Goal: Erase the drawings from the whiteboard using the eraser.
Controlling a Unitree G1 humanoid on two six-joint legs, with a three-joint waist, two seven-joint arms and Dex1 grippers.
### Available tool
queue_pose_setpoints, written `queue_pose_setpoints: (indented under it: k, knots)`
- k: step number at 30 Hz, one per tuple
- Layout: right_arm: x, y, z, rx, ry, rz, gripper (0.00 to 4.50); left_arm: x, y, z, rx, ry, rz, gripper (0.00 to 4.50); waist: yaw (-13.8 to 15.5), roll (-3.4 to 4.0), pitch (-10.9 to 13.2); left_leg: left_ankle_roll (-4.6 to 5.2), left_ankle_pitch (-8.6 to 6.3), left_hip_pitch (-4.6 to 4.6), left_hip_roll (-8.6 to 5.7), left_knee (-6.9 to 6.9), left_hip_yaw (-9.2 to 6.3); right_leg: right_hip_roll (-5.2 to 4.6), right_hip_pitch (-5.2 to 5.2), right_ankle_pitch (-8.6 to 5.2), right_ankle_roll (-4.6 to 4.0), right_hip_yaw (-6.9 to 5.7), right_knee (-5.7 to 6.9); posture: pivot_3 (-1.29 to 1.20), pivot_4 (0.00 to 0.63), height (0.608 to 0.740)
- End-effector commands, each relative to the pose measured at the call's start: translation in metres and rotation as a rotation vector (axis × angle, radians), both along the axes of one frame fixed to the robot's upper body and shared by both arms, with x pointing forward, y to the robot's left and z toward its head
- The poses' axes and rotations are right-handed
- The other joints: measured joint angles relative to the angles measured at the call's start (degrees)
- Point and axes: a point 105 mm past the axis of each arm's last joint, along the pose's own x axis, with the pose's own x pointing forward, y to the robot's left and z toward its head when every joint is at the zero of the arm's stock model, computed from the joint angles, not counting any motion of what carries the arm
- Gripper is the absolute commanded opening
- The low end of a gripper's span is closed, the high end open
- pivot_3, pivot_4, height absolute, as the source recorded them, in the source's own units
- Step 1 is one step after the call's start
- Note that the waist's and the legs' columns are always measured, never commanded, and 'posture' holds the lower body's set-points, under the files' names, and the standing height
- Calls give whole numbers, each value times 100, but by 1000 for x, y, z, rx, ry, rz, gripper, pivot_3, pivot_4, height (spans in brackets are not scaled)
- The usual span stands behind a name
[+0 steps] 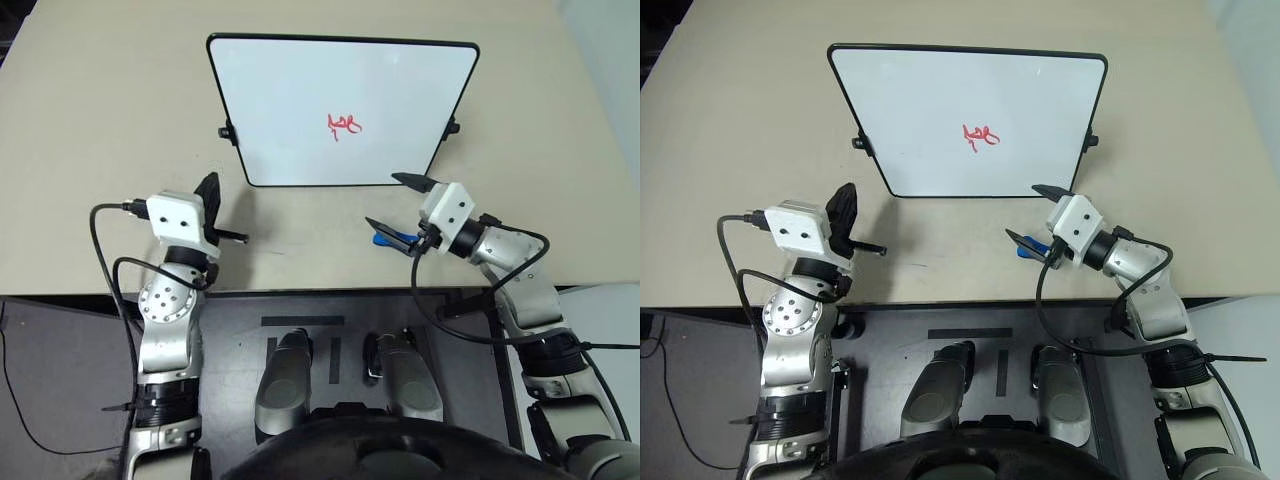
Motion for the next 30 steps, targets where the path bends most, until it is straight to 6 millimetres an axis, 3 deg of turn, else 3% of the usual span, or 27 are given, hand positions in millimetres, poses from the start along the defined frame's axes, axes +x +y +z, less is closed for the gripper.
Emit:
queue_pose_setpoints:
  k: [1,10,17,22,24,30]
  knots:
    - [-5,-3,12,22,-35,-4,4274,2,-8,10,-6,-41,-41,0,0,0,0,-3,-1,1,0,0,0,0,1,1,-2,0,2,0,150,740]
    - [-16,-11,14,1,-10,-11,4274,5,-17,9,-15,-45,-84,0,-4,0,0,-20,1,4,0,25,5,-2,3,3,-5,5,40,0,150,740]
    - [-22,-5,13,-31,18,52,4274,0,-13,8,-20,-44,-82,0,-9,0,0,-18,4,-2,-2,36,11,6,5,-5,9,19,43,0,150,740]
    - [-32,-5,-4,-88,97,109,4274,-2,-17,4,-28,-37,-81,0,-10,0,0,-8,7,-12,-9,39,21,25,5,-16,26,47,40,0,150,740]
    - [-35,-4,-6,-93,124,125,4274,-3,-18,5,-31,-34,-87,0,-10,0,0,-3,6,-15,-5,46,19,91,5,-25,26,128,38,0,150,740]
    - [-44,-3,-18,-114,192,156,4274,-5,-17,0,-33,-26,-85,0,-9,0,0,5,-3,-15,4,49,24,115,4,-54,40,139,41,0,150,740]
